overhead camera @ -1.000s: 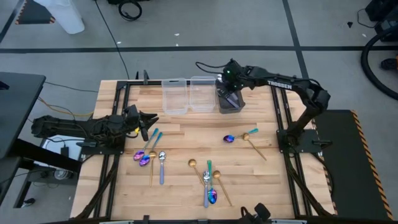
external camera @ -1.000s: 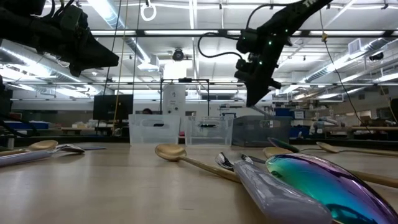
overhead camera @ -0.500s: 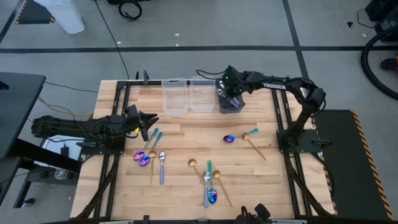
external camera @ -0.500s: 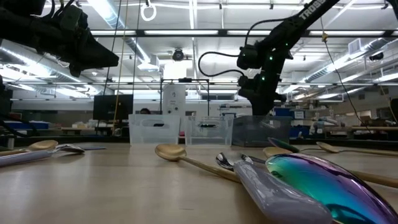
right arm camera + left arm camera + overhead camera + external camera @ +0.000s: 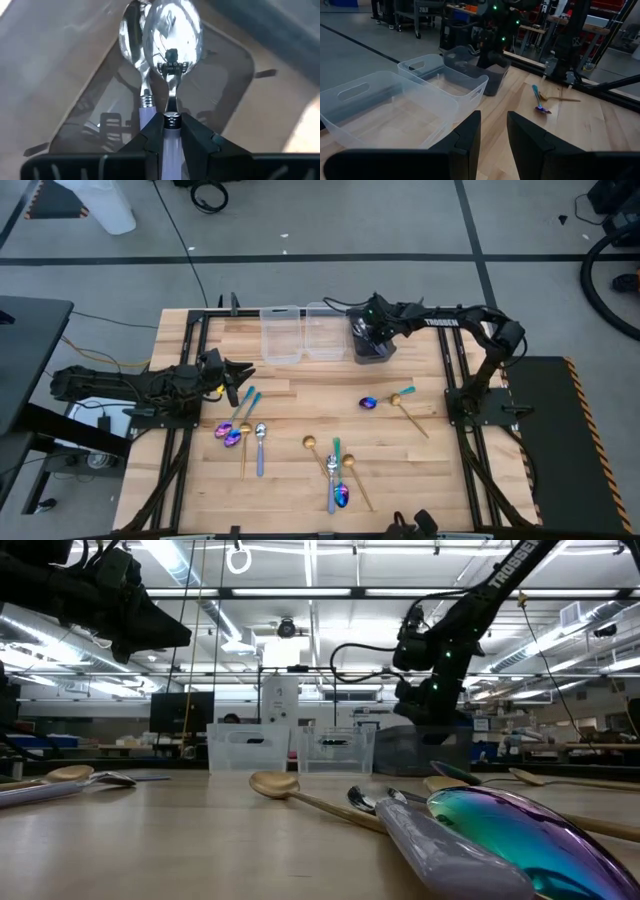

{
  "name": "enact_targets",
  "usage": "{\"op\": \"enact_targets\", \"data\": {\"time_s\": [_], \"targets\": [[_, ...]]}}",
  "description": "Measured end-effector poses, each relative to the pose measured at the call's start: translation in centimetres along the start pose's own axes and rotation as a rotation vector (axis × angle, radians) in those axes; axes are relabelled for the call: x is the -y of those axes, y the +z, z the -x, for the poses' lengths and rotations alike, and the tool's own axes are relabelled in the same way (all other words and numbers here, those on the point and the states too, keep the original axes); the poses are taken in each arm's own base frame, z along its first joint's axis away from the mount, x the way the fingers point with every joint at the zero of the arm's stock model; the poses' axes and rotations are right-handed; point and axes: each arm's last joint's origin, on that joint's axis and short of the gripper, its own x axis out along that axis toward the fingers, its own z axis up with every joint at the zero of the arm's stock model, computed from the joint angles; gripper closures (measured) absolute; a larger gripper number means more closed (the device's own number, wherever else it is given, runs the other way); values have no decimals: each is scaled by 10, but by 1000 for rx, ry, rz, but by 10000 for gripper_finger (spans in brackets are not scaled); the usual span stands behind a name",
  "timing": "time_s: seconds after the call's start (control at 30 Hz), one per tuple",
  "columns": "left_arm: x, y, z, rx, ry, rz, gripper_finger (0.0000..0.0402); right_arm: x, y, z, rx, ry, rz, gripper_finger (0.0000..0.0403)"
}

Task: Sort silverware by color (type)
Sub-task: Put the violet spoon into the black bin, then put the gold spoon into the right transparent bin

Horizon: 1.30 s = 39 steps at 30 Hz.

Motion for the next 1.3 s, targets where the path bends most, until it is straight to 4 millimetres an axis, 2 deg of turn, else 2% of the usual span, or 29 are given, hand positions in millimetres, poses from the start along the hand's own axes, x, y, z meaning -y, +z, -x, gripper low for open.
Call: {"op": "enact_targets", "data": {"time_s": [0.2, 0.63, 0.83, 1.3], "targets": [[0, 0, 0, 0, 0, 0, 299, 0, -6, -4, -5, 20, -17, 334], [0, 0, 0, 0, 0, -1, 299, -1, -6, -4, -15, 70, -61, 283], [0, 0, 0, -1, 0, -1, 299, -2, -6, -3, -26, 78, -81, 275], [0, -1, 0, -5, 1, -4, 299, -13, 28, 30, -21, 78, -51, 274]]}}
